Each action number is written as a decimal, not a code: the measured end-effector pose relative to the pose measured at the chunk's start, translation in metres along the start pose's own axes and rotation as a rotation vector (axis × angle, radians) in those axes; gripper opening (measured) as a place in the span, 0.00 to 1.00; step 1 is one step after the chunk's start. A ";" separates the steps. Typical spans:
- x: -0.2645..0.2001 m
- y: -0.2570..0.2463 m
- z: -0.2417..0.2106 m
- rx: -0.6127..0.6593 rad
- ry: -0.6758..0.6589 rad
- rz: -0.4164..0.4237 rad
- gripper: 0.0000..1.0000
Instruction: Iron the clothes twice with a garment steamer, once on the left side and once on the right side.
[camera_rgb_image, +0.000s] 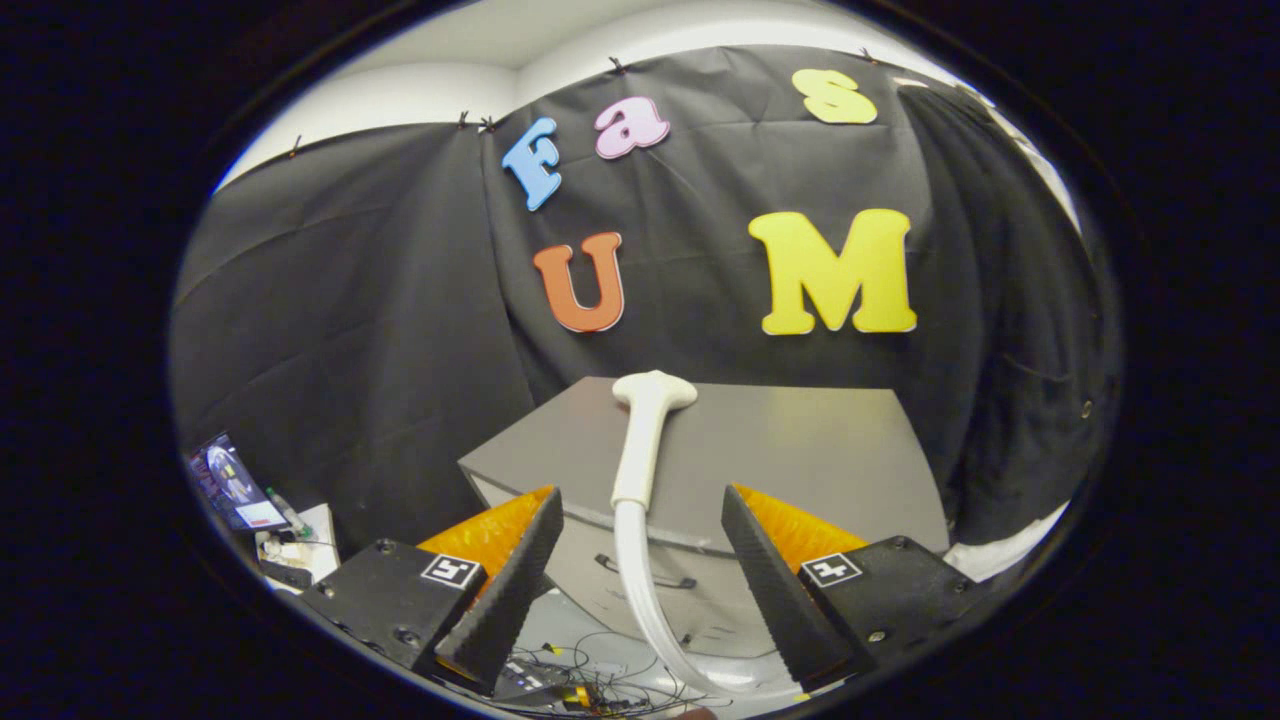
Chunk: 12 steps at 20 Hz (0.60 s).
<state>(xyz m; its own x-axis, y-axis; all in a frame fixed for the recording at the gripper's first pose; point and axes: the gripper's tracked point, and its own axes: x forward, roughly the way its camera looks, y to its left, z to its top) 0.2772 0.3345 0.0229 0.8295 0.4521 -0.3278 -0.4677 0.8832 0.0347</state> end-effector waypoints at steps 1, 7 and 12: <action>0.018 0.002 0.007 -0.008 0.014 0.005 1.00; 0.105 0.005 0.017 -0.019 0.137 -0.020 1.00; 0.156 -0.010 0.008 -0.026 0.238 -0.101 0.93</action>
<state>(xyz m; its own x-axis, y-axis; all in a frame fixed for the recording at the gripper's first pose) 0.4143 0.3971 -0.0208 0.7788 0.3167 -0.5414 -0.3959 0.9177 -0.0326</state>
